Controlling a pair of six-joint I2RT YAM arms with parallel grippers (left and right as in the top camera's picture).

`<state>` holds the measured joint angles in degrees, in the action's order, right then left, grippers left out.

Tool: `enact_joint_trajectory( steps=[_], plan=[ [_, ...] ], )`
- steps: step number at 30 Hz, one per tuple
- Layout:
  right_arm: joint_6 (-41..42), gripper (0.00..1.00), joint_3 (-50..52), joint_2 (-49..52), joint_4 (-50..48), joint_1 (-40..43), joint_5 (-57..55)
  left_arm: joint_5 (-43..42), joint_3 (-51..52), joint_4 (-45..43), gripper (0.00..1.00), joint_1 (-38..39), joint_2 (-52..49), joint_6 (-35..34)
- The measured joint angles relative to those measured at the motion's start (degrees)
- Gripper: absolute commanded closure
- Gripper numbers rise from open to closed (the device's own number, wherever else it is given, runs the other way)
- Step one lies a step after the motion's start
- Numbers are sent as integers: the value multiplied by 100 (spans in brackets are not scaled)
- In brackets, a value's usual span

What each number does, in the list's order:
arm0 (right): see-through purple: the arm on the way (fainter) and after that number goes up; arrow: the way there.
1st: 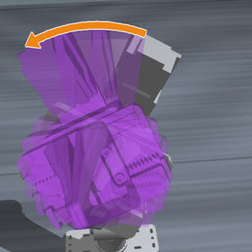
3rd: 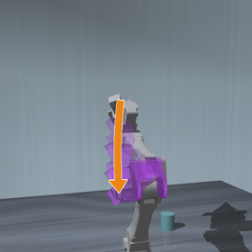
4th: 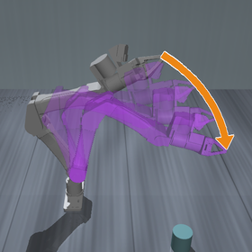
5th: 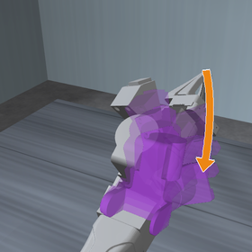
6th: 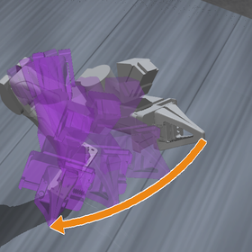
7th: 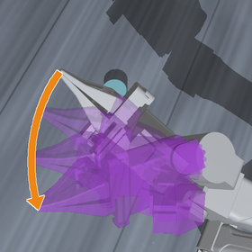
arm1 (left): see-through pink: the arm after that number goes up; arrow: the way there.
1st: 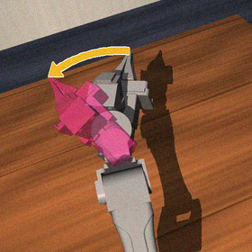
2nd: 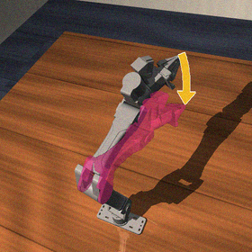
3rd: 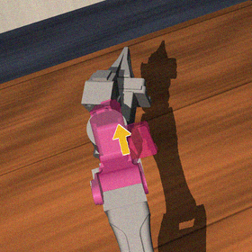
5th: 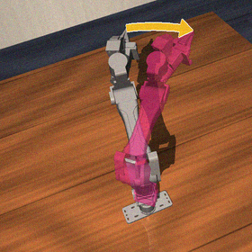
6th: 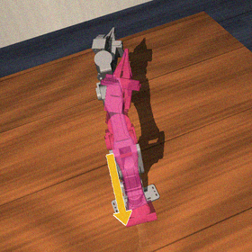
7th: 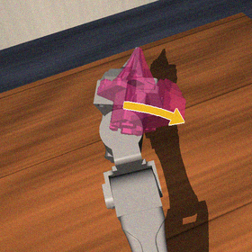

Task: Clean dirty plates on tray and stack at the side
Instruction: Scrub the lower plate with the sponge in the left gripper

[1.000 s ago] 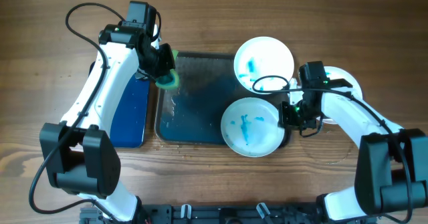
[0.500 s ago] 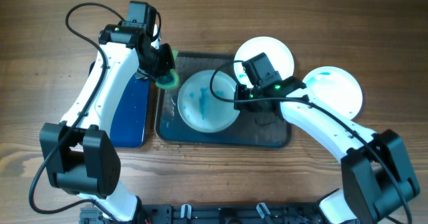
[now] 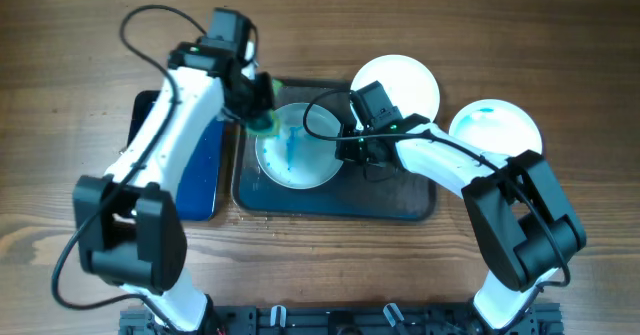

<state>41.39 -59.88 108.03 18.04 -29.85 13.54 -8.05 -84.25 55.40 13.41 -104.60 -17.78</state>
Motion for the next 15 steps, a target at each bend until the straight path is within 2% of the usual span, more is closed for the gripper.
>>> enact_joint_trajectory(
  steps=[8, 15],
  plan=[
    [-48, 95, 0, 11, -9, 0, 103, -2, 304, -192, 96, 540, -1193, 603],
    [-48, 96, 0, 17, -2, 0, 103, -122, 463, -345, 96, 610, -1261, 1309]
  ],
)
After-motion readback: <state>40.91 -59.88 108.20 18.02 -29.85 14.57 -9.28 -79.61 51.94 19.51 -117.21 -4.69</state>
